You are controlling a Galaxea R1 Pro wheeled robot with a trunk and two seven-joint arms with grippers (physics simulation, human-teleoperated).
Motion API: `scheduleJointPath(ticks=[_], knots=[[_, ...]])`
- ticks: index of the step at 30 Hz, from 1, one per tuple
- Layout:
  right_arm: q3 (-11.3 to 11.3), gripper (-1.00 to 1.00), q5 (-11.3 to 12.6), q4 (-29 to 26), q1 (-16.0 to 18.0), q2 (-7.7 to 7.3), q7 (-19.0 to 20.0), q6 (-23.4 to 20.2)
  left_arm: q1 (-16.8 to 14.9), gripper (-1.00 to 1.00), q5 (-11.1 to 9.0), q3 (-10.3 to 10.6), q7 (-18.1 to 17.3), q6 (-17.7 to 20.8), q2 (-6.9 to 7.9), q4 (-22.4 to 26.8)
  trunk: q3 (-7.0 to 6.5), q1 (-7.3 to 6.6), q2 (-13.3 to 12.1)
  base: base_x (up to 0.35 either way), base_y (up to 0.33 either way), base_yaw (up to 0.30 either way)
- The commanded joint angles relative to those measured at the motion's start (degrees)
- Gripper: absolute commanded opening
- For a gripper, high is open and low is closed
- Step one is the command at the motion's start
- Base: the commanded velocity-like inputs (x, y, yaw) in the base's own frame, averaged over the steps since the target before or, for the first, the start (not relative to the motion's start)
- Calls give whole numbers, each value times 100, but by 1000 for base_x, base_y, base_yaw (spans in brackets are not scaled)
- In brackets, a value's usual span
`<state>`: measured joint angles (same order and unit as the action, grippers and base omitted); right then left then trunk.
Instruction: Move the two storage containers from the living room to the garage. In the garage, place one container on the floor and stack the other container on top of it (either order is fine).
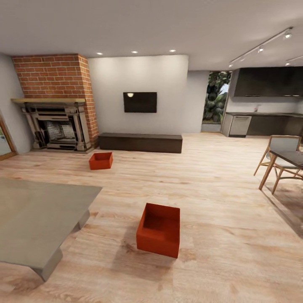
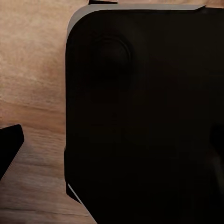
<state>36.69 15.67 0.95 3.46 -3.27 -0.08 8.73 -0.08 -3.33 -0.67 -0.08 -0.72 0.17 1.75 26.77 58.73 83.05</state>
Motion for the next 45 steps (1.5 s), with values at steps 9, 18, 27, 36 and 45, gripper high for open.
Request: scheduleJointPath(ticks=[9,18,27,36,45], knots=[[49,100,50,10,6,2,-3,24,-1,100,-36,-3,-1,-8,0,2,6,0,3,34,22,-155],[49,100,50,10,6,2,-3,24,-1,100,-36,-3,-1,-6,0,1,6,0,3,269,154,-6],[57,100,50,10,4,10,-1,24,-1,100,-36,-3,-1,-6,0,1,6,0,3,310,114,-93],[50,100,50,10,4,3,-1,24,-1,100,-35,-3,-1,-7,0,1,6,0,3,289,57,-237],[49,100,50,10,6,2,-2,24,-1,100,-28,-3,-1,-8,-2,1,6,0,3,72,2,-155]])
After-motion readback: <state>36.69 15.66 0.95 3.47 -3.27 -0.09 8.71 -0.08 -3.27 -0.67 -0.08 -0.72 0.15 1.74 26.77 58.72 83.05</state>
